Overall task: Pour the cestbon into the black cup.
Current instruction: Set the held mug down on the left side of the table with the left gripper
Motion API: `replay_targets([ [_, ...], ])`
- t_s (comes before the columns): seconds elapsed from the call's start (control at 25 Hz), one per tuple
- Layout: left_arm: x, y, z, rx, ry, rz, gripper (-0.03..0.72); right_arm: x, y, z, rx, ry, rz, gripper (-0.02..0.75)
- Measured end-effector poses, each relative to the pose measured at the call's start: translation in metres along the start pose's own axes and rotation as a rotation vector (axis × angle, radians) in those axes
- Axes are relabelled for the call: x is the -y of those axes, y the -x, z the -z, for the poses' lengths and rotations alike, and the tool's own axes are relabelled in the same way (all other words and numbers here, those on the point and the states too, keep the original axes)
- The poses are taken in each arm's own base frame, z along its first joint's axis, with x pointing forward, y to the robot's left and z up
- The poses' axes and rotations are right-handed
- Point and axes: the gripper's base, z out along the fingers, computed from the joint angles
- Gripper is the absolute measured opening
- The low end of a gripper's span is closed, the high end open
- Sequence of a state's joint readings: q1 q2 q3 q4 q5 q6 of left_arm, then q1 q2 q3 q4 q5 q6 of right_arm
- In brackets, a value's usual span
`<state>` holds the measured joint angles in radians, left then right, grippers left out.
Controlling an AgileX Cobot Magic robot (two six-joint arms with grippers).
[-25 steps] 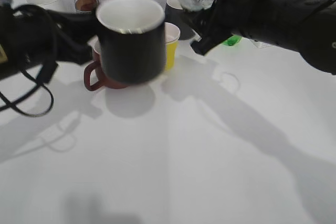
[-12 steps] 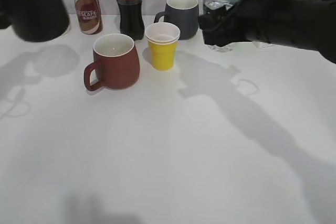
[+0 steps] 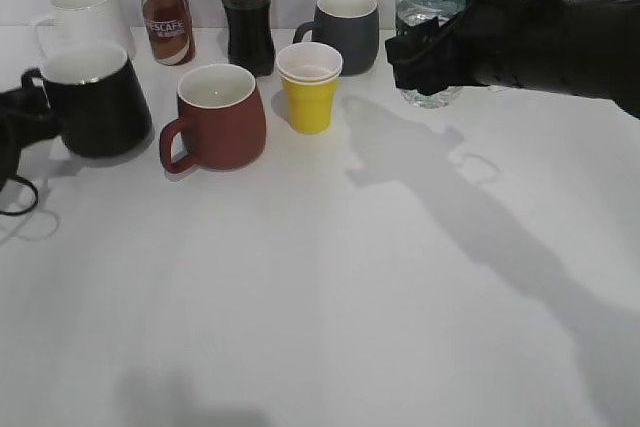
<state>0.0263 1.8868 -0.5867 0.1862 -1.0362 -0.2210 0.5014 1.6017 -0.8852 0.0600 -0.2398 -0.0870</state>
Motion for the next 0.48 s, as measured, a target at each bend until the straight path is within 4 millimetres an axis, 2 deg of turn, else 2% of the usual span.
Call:
replay_targets([
  [0.12,-0.0020,-0.0125,-0.0027,-0.034,0.004,0.005,0.048,0.0001,-0.0001,0.0000,-0.001,-0.001,-0.006,0.452],
  [0.36,-0.0019,-0.0138,-0.0035,-0.027,-0.001,0.005,0.048,0.0002,-0.0001,0.0000,-0.001,-0.002,-0.009,0.452],
  [0.48,0.0002,-0.0130,-0.0035,-0.017,-0.025,-0.003,0.082,0.0002,-0.0001,0.0000,-0.001,-0.002,-0.009,0.452],
])
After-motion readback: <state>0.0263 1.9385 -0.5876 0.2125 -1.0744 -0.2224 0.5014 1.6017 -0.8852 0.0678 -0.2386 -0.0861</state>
